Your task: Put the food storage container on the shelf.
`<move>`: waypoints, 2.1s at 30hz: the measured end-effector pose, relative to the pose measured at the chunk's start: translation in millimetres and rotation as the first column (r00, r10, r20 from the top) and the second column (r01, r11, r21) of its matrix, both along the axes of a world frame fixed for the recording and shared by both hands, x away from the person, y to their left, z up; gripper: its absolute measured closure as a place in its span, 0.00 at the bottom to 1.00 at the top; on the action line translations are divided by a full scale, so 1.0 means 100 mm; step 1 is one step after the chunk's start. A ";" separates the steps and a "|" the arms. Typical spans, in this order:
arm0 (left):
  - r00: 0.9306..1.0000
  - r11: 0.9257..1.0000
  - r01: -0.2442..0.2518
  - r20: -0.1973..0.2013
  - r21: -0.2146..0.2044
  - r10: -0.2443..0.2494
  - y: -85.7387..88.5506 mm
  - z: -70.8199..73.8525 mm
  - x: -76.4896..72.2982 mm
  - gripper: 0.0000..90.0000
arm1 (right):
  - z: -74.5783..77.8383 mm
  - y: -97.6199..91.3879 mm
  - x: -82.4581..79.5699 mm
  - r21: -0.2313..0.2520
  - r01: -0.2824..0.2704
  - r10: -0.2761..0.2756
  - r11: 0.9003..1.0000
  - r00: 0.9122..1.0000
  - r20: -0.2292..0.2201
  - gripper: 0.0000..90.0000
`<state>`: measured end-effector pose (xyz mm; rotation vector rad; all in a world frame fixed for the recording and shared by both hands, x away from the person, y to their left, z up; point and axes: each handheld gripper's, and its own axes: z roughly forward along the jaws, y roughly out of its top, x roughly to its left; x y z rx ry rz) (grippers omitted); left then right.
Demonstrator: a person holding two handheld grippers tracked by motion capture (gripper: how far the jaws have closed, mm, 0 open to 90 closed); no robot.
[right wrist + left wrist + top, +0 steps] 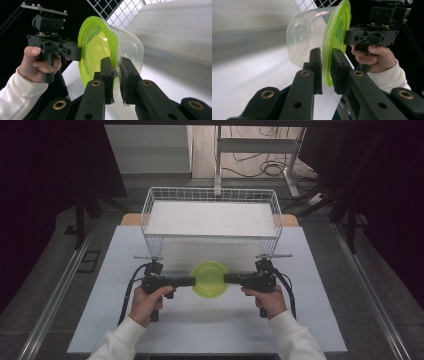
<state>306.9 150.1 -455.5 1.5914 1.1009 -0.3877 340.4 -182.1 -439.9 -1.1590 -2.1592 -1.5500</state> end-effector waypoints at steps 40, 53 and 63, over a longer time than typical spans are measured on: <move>0.994 1.000 0.014 0.109 0.010 -0.015 0.12 0.92 0.29 0.91 | 0.85 0.09 0.16 0.057 0.028 -0.035 0.998 0.992 0.122 0.90; 0.993 1.000 0.025 0.112 -0.011 -0.024 0.16 1.16 0.51 0.91 | 1.13 0.11 0.33 0.078 0.032 -0.043 0.996 0.989 0.141 0.90; 0.996 0.999 0.027 0.086 -0.043 -0.023 0.18 1.20 0.77 0.91 | 1.24 0.11 0.56 0.084 0.045 -0.055 0.995 0.991 0.122 0.91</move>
